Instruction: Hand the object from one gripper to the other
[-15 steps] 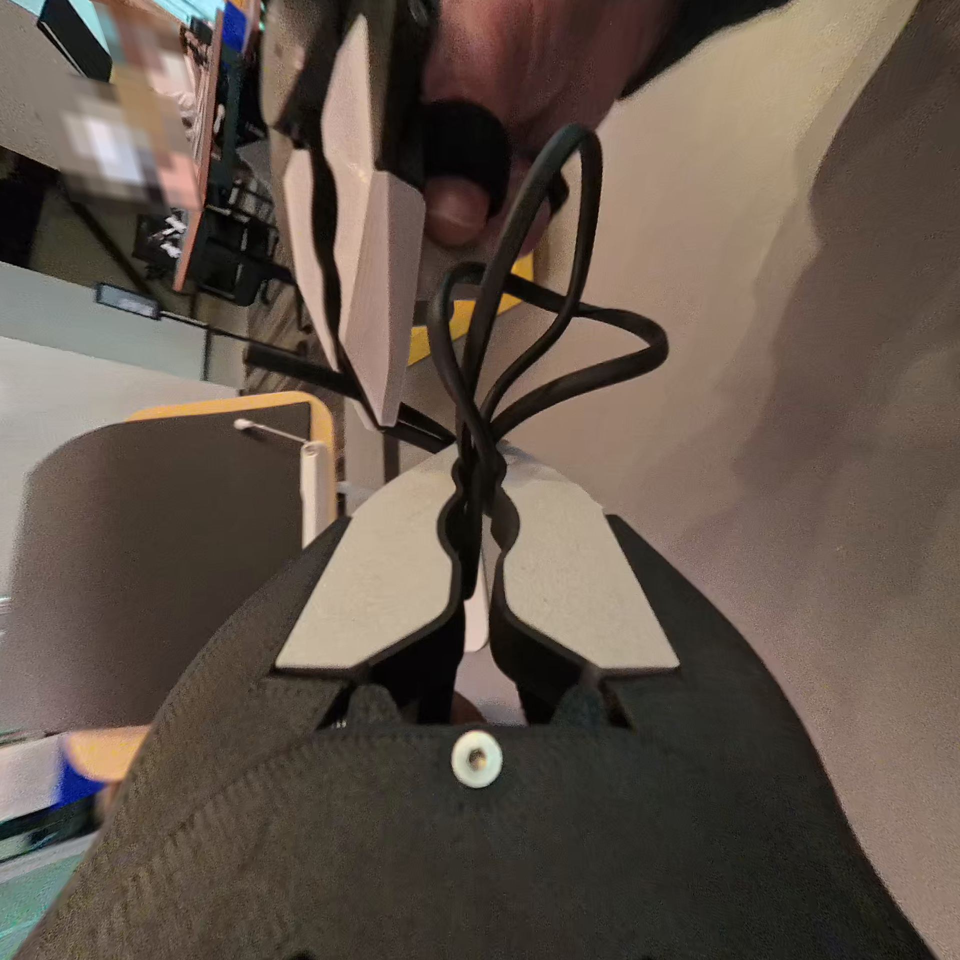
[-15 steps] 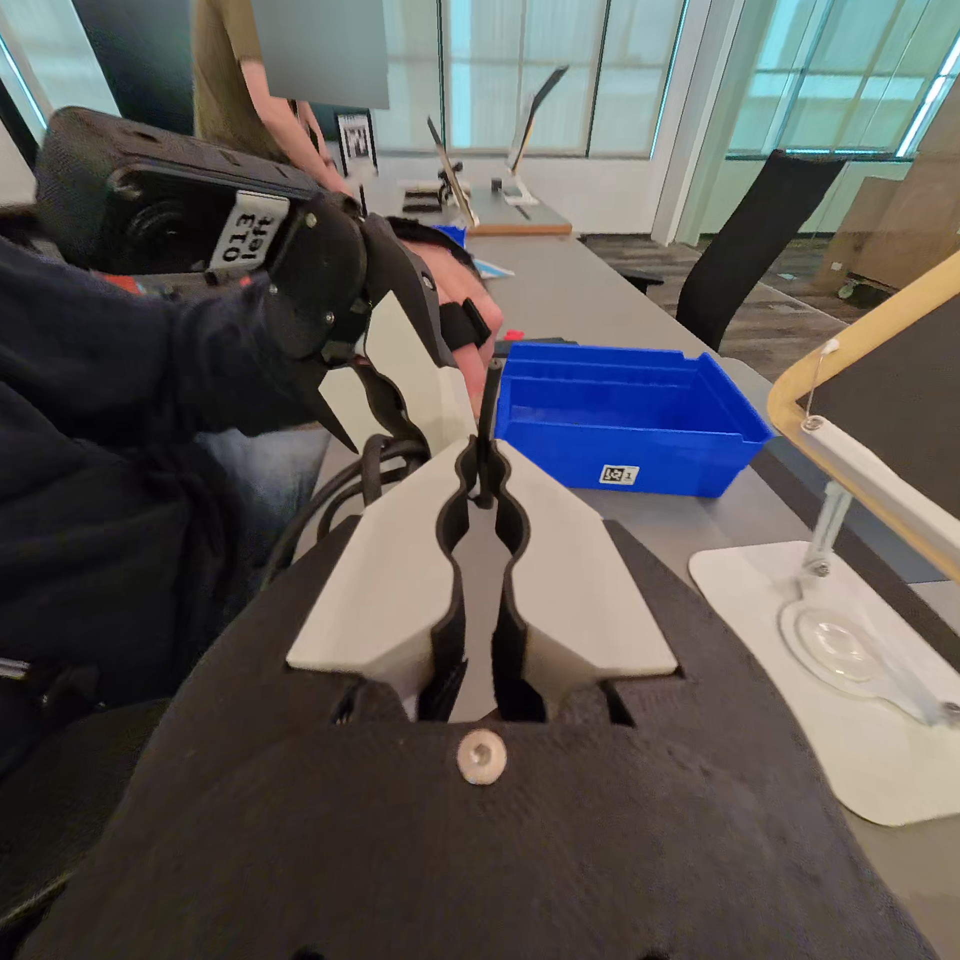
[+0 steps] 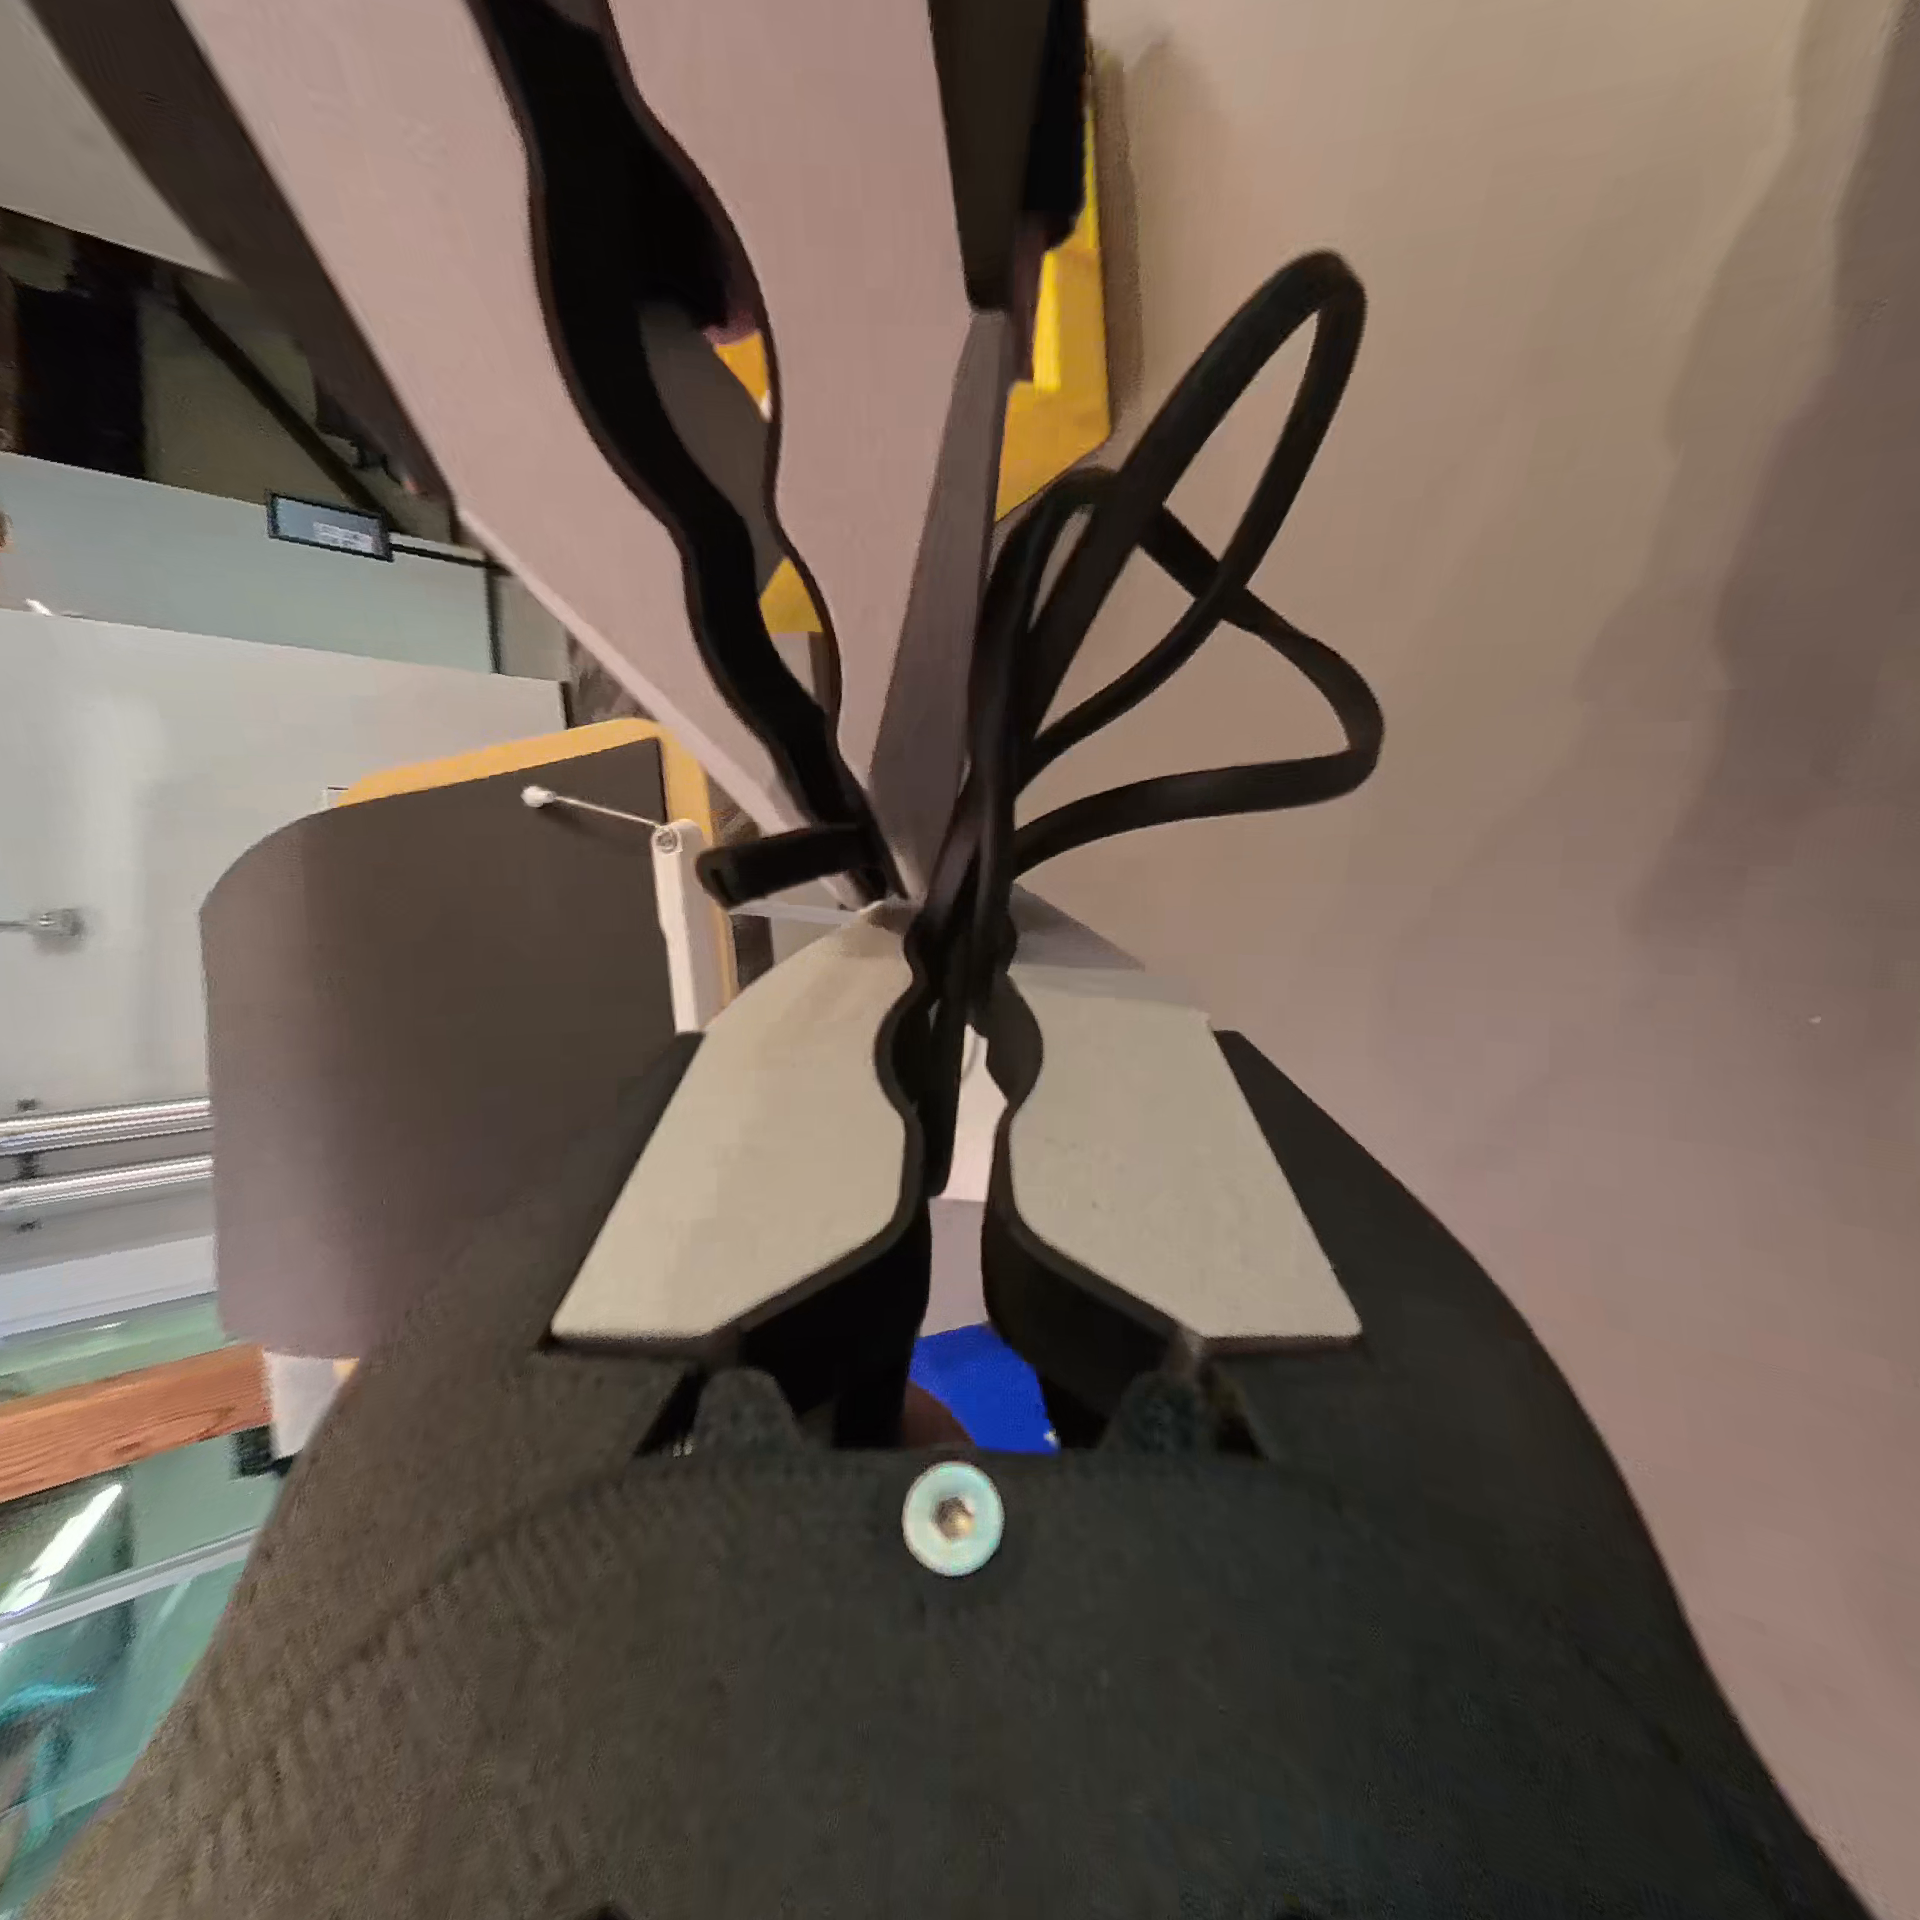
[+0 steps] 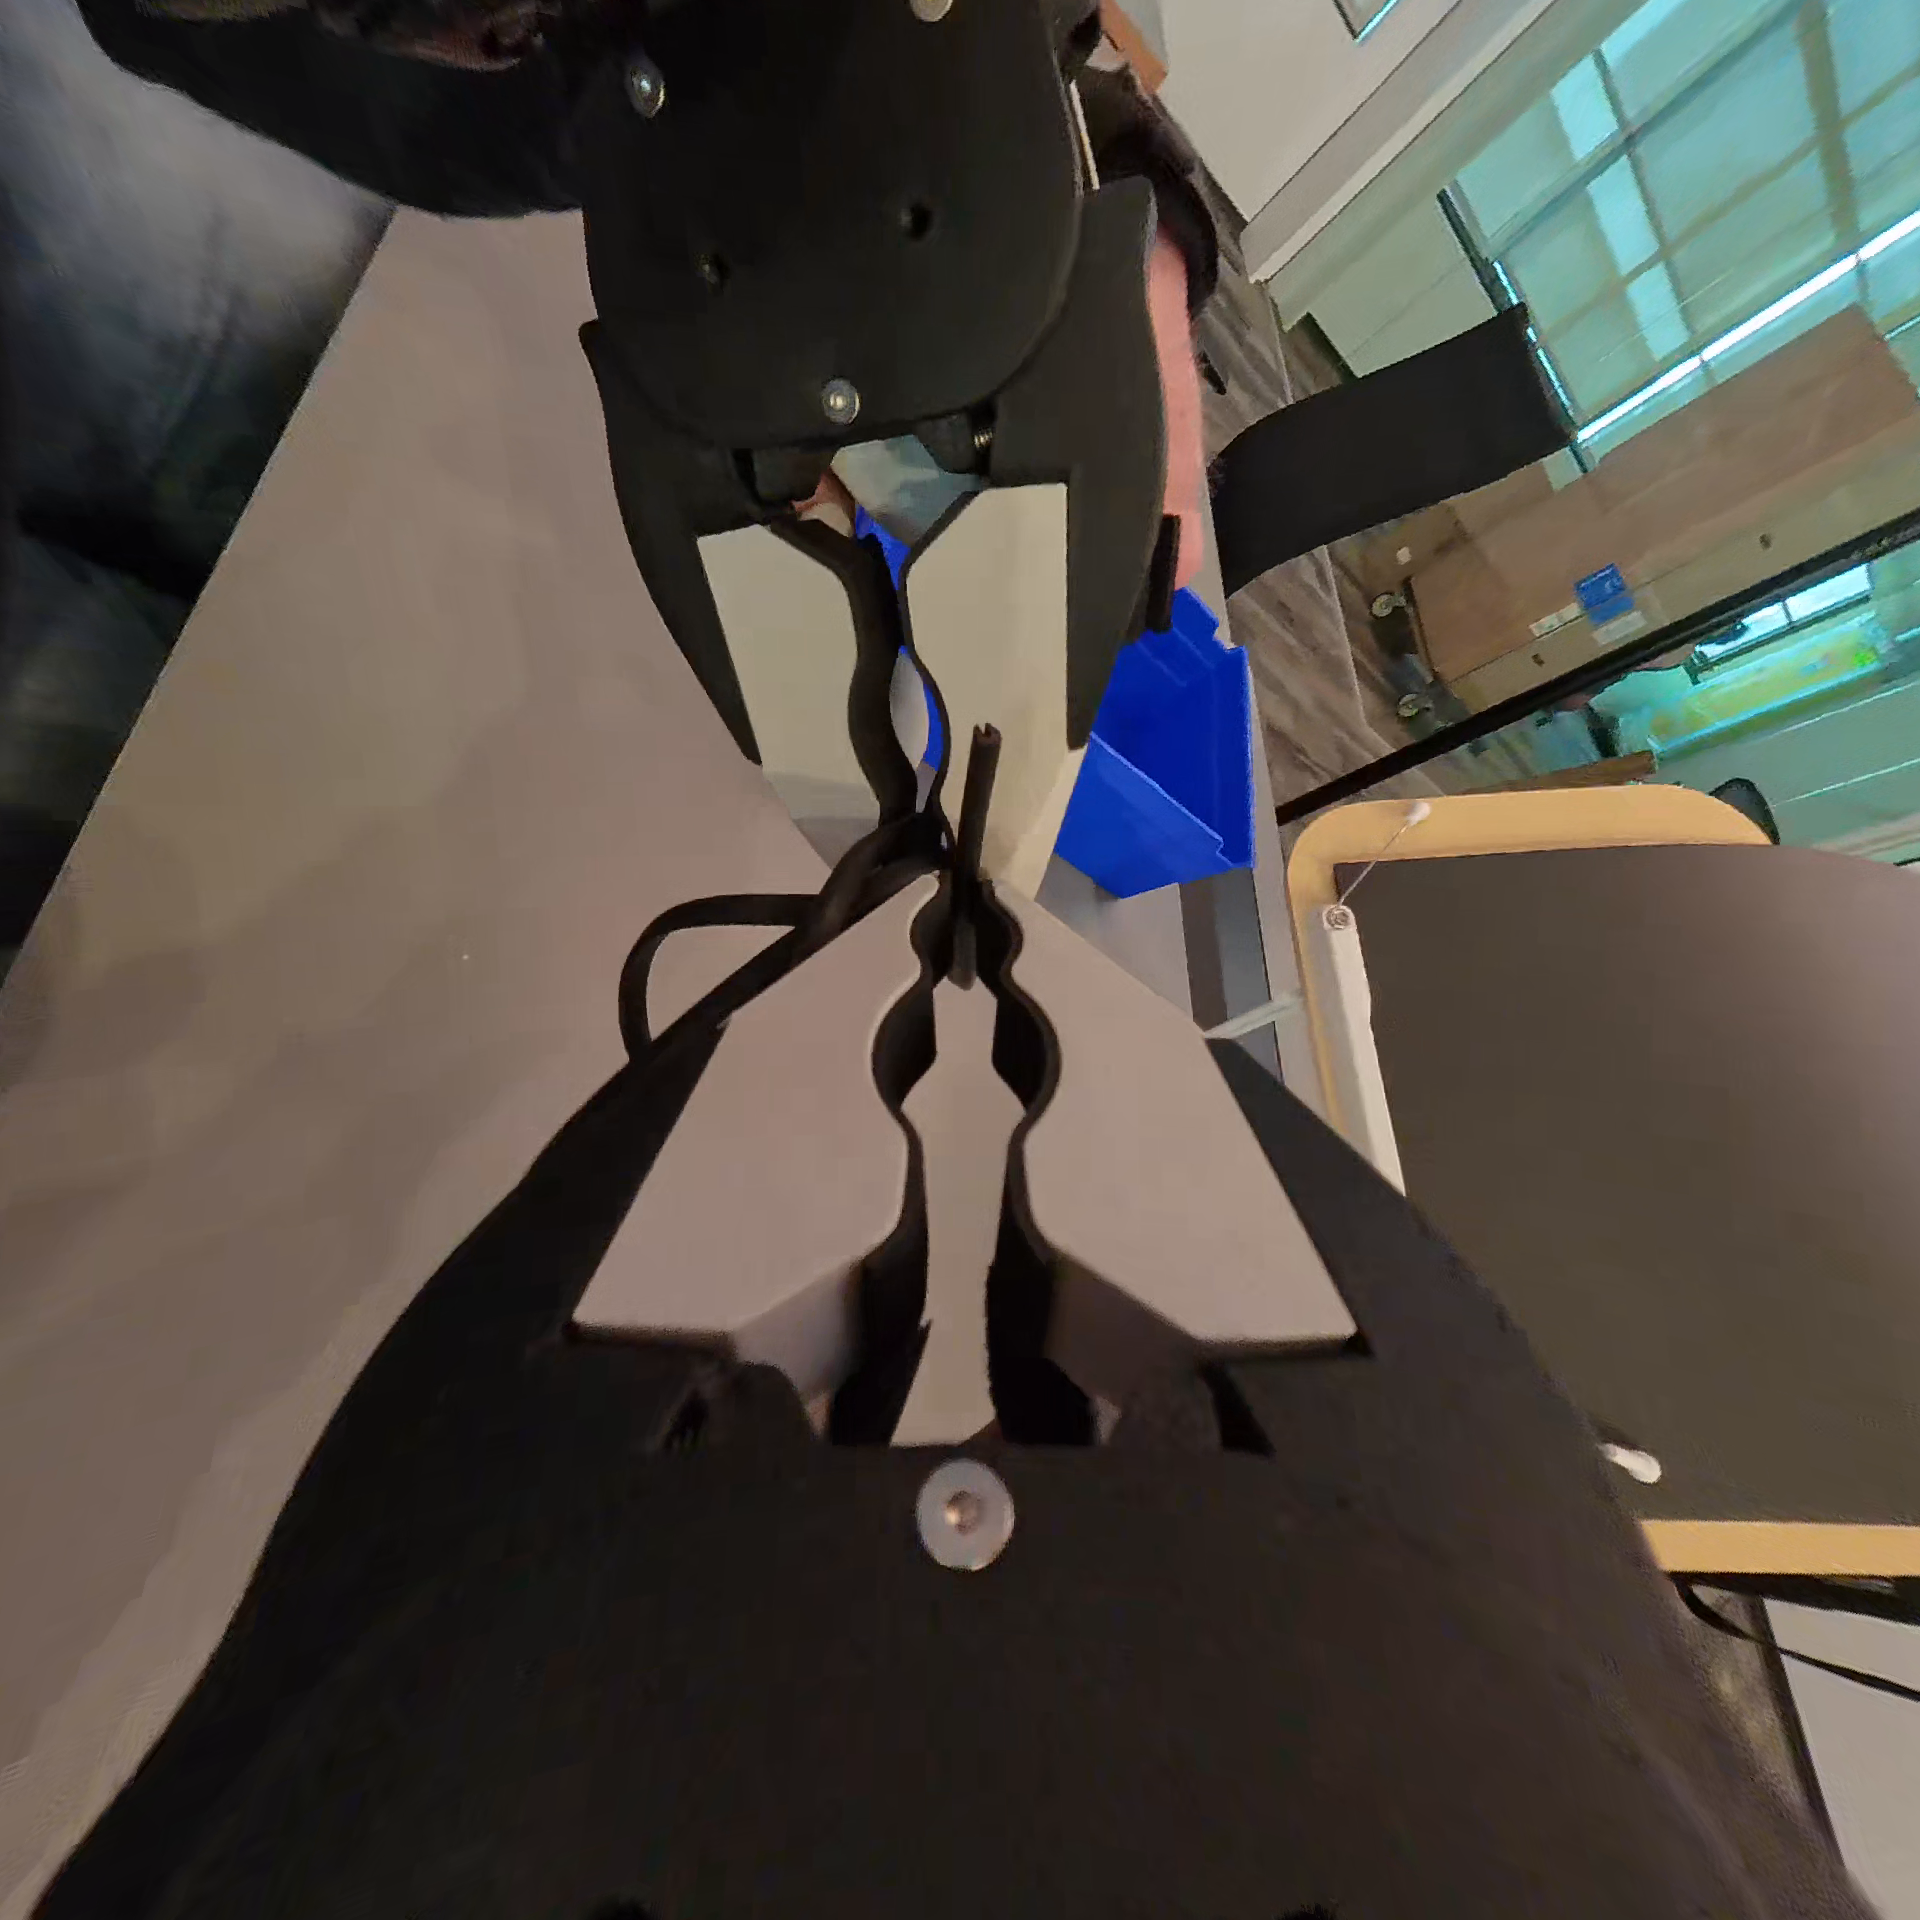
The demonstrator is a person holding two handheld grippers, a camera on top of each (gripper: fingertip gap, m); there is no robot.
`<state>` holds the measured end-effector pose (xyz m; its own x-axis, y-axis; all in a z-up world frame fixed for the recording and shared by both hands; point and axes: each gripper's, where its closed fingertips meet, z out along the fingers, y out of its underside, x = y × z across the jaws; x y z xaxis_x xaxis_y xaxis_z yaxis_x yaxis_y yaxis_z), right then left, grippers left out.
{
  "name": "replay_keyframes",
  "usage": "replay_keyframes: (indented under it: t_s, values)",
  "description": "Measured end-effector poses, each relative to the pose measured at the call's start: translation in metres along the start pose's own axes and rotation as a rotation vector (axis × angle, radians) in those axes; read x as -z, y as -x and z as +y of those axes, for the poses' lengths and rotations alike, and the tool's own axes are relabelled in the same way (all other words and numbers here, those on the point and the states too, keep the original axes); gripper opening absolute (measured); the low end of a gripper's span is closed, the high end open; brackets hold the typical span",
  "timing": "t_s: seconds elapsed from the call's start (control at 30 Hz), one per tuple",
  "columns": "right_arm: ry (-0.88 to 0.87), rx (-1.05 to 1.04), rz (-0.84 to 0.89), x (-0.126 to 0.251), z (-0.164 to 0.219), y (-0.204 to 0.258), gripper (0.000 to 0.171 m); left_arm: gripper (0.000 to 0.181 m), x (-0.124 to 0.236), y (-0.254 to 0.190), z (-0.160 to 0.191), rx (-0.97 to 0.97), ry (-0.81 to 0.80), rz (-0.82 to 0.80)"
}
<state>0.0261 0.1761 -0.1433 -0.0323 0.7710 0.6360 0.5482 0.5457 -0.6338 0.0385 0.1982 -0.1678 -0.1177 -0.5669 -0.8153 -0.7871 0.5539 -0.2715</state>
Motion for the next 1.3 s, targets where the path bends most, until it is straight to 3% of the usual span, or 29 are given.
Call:
replay_keyframes:
  t_s: [0.1,0.27,0.37,0.43,0.57,0.77,0.97,1.03,1.13,1.3]
  values:
    - [-0.010,-0.052,-0.059,0.002,0.001,0.005,0.000,0.005,-0.002,-0.003,-0.002,-0.016,0.014,-0.004]
    - [-0.204,-0.326,-0.274,0.014,-0.006,0.010,0.002,0.005,0.001,-0.004,-0.011,-0.047,-0.013,-0.015]
    - [-0.327,-0.456,-0.408,0.025,-0.021,0.015,0.014,0.004,-0.001,0.000,-0.008,-0.079,0.015,-0.036]
    - [-0.235,-0.411,-0.372,0.016,-0.008,0.018,0.018,0.004,-0.003,-0.002,-0.010,-0.087,0.017,-0.023]
    - [-0.255,-0.391,-0.327,0.019,-0.011,0.019,0.020,0.004,-0.004,0.000,-0.015,-0.040,-0.007,-0.016]
    - [-0.286,-0.440,-0.117,0.048,-0.010,0.003,0.025,0.004,-0.004,0.010,-0.007,0.035,-0.007,-0.057]
    - [-0.015,-0.442,0.093,0.020,0.015,0.011,0.059,0.004,-0.008,0.016,-0.002,-0.039,0.097,-0.128]
    - [0.054,-0.453,0.124,0.010,0.022,0.010,0.052,0.004,-0.011,0.014,-0.004,-0.079,0.138,-0.127]
    - [0.078,-0.475,0.100,-0.001,0.027,0.013,0.019,0.004,-0.010,0.017,-0.004,-0.120,0.181,-0.151]
    - [-0.043,-0.590,-0.005,-0.001,0.023,0.013,0.004,0.003,-0.008,0.020,-0.006,-0.210,0.189,-0.191]
